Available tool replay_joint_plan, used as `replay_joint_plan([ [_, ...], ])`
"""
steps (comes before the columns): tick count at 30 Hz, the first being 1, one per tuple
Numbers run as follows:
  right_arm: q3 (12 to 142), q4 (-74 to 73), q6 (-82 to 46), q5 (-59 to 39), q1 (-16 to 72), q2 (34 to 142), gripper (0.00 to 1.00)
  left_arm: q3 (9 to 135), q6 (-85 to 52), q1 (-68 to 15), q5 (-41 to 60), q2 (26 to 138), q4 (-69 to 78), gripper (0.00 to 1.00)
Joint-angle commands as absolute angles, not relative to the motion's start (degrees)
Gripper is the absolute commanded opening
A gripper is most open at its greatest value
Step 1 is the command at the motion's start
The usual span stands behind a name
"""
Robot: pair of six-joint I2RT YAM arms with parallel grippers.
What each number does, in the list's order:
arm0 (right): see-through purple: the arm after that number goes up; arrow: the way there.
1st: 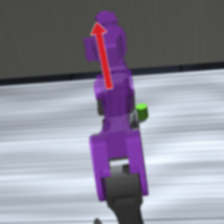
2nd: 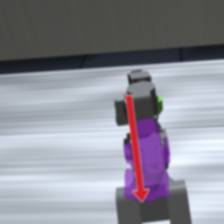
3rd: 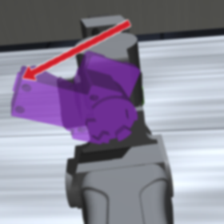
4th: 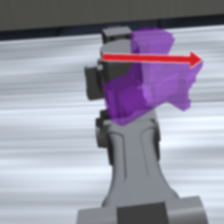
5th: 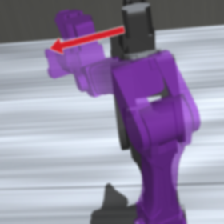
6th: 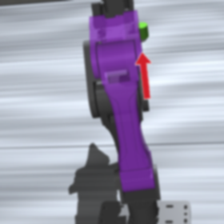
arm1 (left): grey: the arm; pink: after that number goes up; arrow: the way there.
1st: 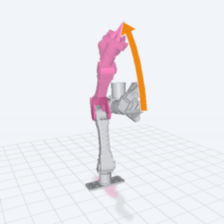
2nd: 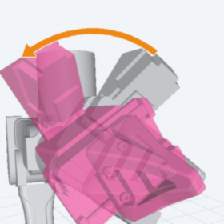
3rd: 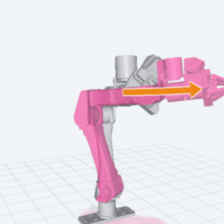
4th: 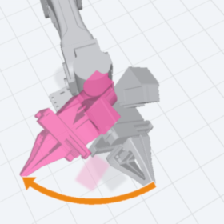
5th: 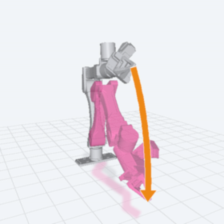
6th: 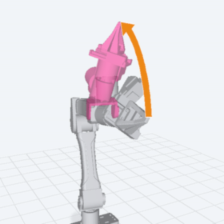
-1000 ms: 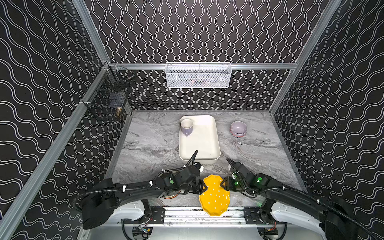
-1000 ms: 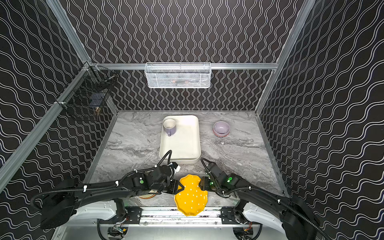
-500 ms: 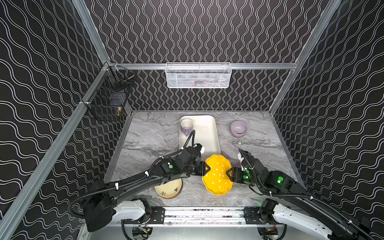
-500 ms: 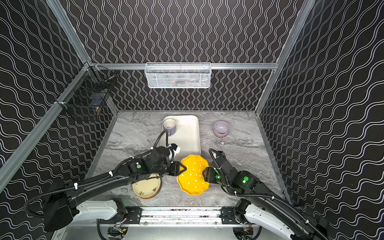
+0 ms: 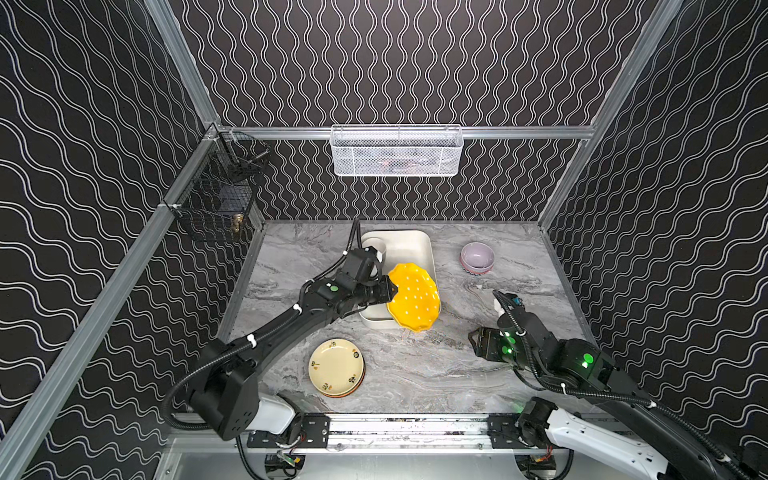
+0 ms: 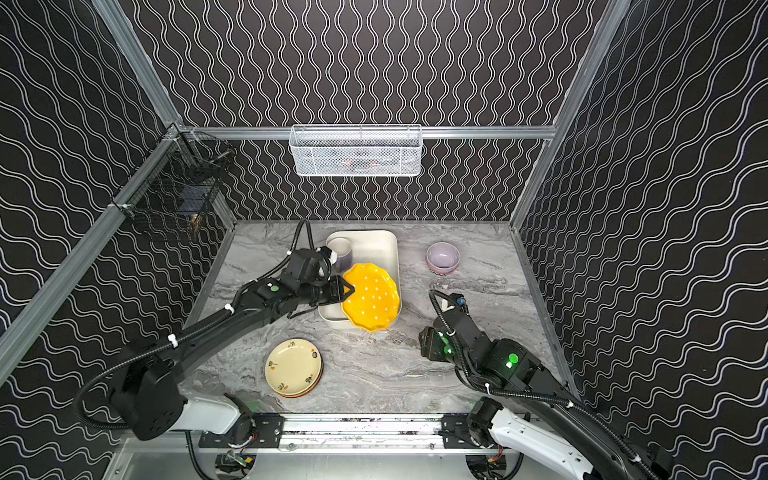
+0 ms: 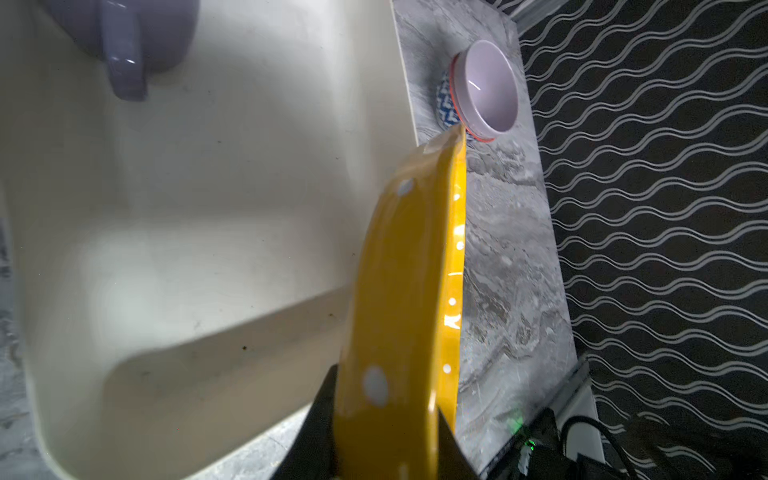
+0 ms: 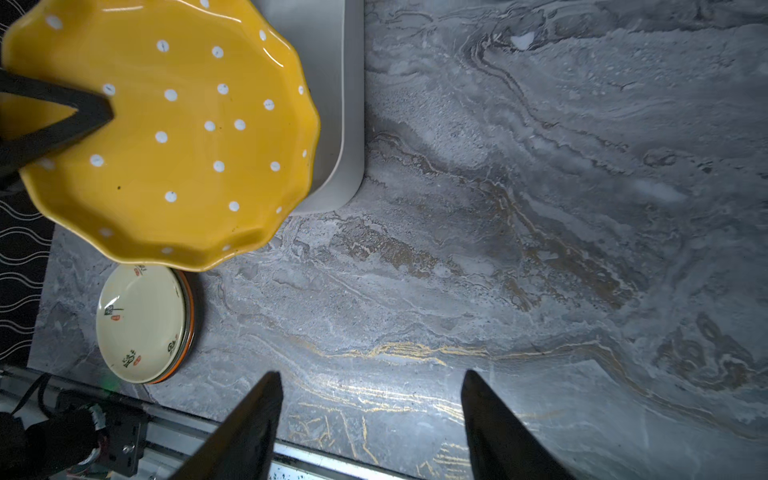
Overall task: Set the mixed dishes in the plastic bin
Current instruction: 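Carry the yellow plate over the cream bin with the left gripper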
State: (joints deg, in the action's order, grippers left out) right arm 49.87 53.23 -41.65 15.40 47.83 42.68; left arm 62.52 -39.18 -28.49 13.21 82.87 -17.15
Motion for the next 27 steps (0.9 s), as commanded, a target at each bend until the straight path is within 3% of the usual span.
replay_joint_plan([
  [1, 50.97, 55.62, -41.49, 18.28, 47.83, 42.72, 0.72, 63.51, -38.43, -26.3, 14.94, 84.53, -11.64, 0.0],
  [20, 52.12, 52.33, -35.95, 15.65, 42.17, 48.87, 0.74, 63.51, -38.8, -22.68, 22.04, 97.27, -5.2, 0.0],
  [27, 51.68, 50.63, -33.28, 11.81, 37.07, 50.01, 0.74, 61.65, -36.79, -22.68, 22.5, 98.92, -7.1, 0.09],
])
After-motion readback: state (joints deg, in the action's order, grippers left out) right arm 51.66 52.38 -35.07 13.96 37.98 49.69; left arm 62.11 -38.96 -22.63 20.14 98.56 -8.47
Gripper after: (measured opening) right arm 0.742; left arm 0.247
